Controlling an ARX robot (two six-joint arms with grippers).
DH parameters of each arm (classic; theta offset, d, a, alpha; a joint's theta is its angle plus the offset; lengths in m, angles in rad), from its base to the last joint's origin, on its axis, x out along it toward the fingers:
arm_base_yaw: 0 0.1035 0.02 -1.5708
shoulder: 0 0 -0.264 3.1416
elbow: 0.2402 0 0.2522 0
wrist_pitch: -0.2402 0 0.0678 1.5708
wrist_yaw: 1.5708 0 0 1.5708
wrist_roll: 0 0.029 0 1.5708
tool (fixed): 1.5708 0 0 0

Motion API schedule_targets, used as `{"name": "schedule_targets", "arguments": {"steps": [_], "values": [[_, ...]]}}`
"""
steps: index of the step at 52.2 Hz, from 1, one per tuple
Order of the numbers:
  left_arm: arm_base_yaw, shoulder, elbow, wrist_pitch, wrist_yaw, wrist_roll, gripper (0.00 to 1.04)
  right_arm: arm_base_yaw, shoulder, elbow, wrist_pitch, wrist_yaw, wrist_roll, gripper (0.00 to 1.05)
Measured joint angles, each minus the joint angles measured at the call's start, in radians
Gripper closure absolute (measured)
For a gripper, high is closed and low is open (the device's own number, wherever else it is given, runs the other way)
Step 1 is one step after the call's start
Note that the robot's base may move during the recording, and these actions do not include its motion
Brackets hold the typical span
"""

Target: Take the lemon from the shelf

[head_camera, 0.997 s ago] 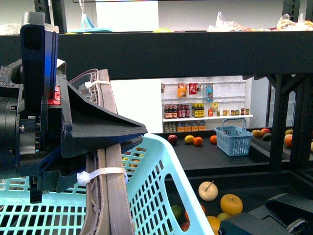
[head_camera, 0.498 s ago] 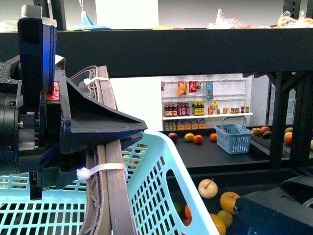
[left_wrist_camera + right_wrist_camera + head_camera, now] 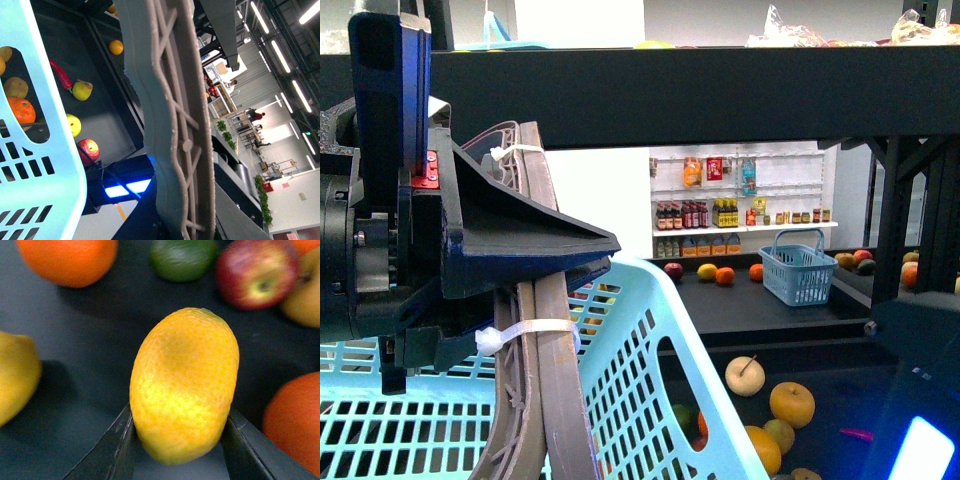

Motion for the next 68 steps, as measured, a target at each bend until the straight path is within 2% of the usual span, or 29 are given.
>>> {"name": "schedule_targets", "arguments": {"steps": [15, 23, 27, 37, 40, 44, 51, 57, 68], "values": [[0.000, 0.000, 0.000, 0.000, 0.003, -0.002, 0.95, -0.140, -0.174, -0.071, 0.022, 0.081, -0.092, 0.64], [0.000, 0.000, 0.000, 0.000, 0.002, -0.001, 0.95, -0.206, -0.325, -0.084, -0.001, 0.085, -0.058, 0.64], [0.000, 0.000, 0.000, 0.000, 0.002, -0.001, 0.95, -0.235, -0.412, -0.088, -0.031, 0.050, -0.007, 0.64], [0.000, 0.000, 0.000, 0.000, 0.002, -0.001, 0.95, -0.283, -0.645, -0.122, -0.097, -0.140, 0.184, 0.64], [0.000, 0.000, 0.000, 0.000, 0.003, -0.001, 0.95, -0.281, -0.715, -0.147, -0.085, -0.233, 0.259, 0.64], [0.000, 0.000, 0.000, 0.000, 0.004, -0.001, 0.95, -0.264, -0.796, -0.192, -0.047, -0.425, 0.383, 0.64], [0.000, 0.000, 0.000, 0.000, 0.002, -0.001, 0.95, -0.236, -0.845, -0.251, 0.020, -0.615, 0.503, 0.64], [0.000, 0.000, 0.000, 0.000, 0.003, -0.001, 0.95, -0.207, -0.859, -0.295, 0.045, -0.734, 0.548, 0.64], [0.000, 0.000, 0.000, 0.000, 0.003, -0.001, 0.95, -0.158, -0.872, -0.396, 0.131, -0.917, 0.529, 0.64]]}}
